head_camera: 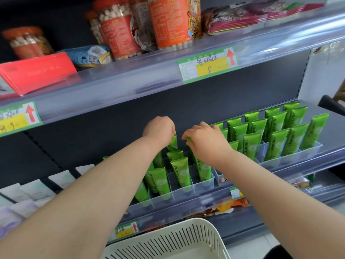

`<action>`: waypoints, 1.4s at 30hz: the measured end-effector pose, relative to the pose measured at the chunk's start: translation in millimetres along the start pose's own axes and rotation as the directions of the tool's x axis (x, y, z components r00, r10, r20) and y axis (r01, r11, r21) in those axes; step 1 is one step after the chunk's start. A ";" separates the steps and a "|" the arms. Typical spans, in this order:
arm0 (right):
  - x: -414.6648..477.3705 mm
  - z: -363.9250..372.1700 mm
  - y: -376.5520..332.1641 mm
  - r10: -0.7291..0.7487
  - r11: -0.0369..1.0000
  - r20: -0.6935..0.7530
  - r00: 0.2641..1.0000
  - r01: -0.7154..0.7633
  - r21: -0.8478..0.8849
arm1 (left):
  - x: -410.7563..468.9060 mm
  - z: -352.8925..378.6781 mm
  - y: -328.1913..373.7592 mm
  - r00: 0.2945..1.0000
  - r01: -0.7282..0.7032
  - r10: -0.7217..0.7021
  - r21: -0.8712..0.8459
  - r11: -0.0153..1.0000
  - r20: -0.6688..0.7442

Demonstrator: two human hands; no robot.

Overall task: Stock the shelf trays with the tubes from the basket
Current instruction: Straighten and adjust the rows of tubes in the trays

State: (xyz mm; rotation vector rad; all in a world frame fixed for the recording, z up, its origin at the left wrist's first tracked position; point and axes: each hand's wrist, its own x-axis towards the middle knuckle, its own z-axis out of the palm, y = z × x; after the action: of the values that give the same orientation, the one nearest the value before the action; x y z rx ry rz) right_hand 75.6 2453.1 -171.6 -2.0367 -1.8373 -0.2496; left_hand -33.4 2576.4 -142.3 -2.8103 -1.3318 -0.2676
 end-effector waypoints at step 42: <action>24.8 3.0 -7.5 0.003 0.997 0.064 0.998 0.002 -0.079 | -12.4 -4.6 -15.4 0.998 0.054 -0.050 -0.181 0.982 0.031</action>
State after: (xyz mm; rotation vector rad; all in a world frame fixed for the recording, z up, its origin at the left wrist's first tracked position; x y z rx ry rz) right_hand 71.0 2477.5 -163.6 -2.1217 -1.8928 -0.2637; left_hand -53.7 2576.3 -140.6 -2.9378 -1.4590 -0.3732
